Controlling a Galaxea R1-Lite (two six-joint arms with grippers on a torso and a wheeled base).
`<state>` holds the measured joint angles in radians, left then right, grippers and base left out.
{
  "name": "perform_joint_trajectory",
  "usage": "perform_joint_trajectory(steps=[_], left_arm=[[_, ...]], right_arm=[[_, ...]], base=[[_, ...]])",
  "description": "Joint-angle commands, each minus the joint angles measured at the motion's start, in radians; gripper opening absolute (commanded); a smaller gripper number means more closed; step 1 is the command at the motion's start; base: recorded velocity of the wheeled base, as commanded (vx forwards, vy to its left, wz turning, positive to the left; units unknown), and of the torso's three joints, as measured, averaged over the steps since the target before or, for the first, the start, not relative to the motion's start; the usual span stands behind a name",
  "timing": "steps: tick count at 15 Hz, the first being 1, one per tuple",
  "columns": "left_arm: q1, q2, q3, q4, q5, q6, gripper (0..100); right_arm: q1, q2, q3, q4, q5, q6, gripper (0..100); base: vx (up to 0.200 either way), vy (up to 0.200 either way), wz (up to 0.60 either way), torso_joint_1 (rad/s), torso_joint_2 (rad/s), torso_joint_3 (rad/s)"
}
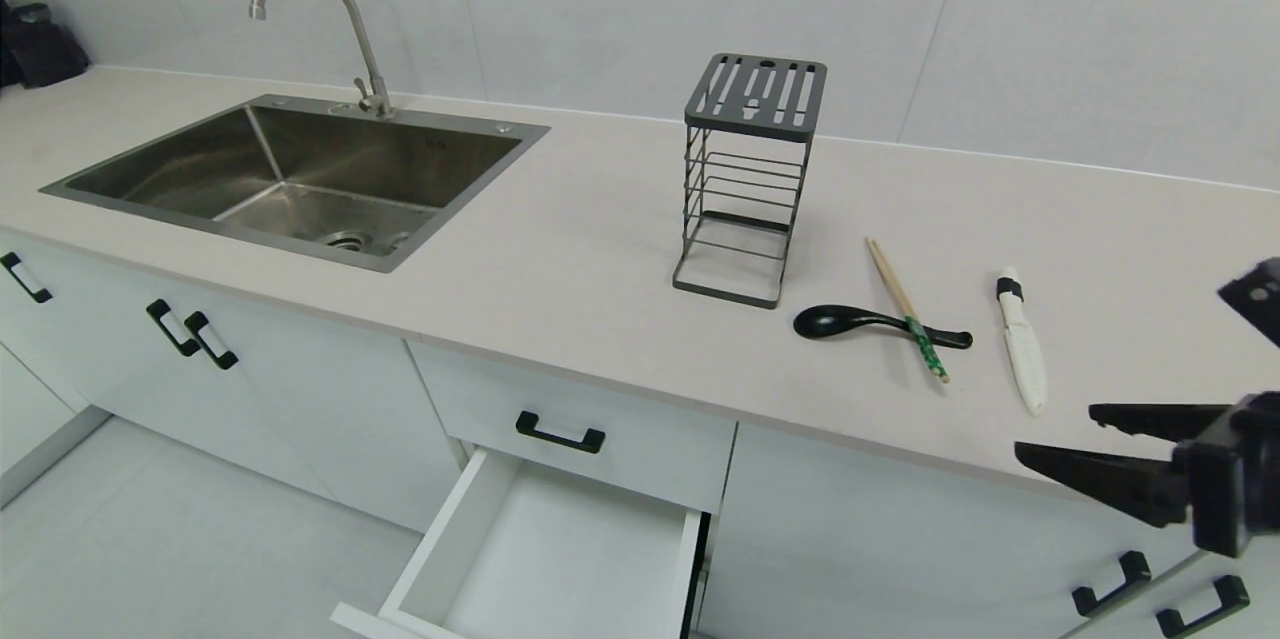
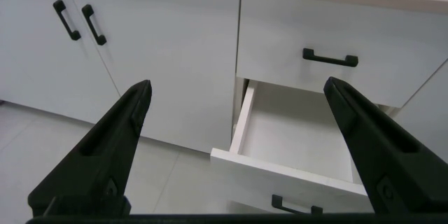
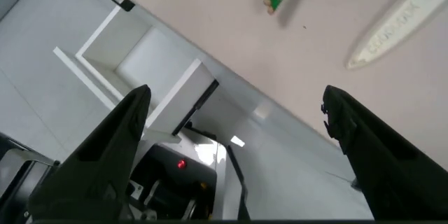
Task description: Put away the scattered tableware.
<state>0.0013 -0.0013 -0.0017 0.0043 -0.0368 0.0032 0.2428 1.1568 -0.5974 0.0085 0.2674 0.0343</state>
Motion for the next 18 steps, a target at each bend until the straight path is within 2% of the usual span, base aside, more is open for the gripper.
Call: perform_joint_trajectory(steps=[1,3,5,9,14,18], left_arm=[[0.000,0.001,0.000,0.000,0.000,0.001,100],[0.000,0.001,0.000,0.000,0.000,0.000,100],[0.000,0.001,0.000,0.000,0.000,0.000,100],[0.000,0.001,0.000,0.000,0.000,0.000,100],[0.000,0.001,0.000,0.000,0.000,0.000,100],[0.000,0.001,0.000,0.000,0.000,0.000,100]], right_arm=[[0.096,0.152,-0.036,-0.061,-0.079,0.059,100],[0.190,0.176,-0.039,-0.071,-0.205,0.188,100],[0.199,0.205,-0.050,-0.071,-0.252,0.253,100],[0.191,0.271,-0.108,-0.073,-0.298,0.251,100],[0.181,0.365,-0.170,-0.076,-0.304,0.245,100],[0.128,0.469,-0.209,-0.156,-0.332,0.197,100]], base=[[0.000,0.000,0.00,0.000,0.00,0.000],[0.000,0.000,0.00,0.000,0.00,0.000],[0.000,0.000,0.00,0.000,0.00,0.000],[0.000,0.000,0.00,0.000,0.00,0.000],[0.000,0.000,0.00,0.000,0.00,0.000],[0.000,0.000,0.00,0.000,0.00,0.000]])
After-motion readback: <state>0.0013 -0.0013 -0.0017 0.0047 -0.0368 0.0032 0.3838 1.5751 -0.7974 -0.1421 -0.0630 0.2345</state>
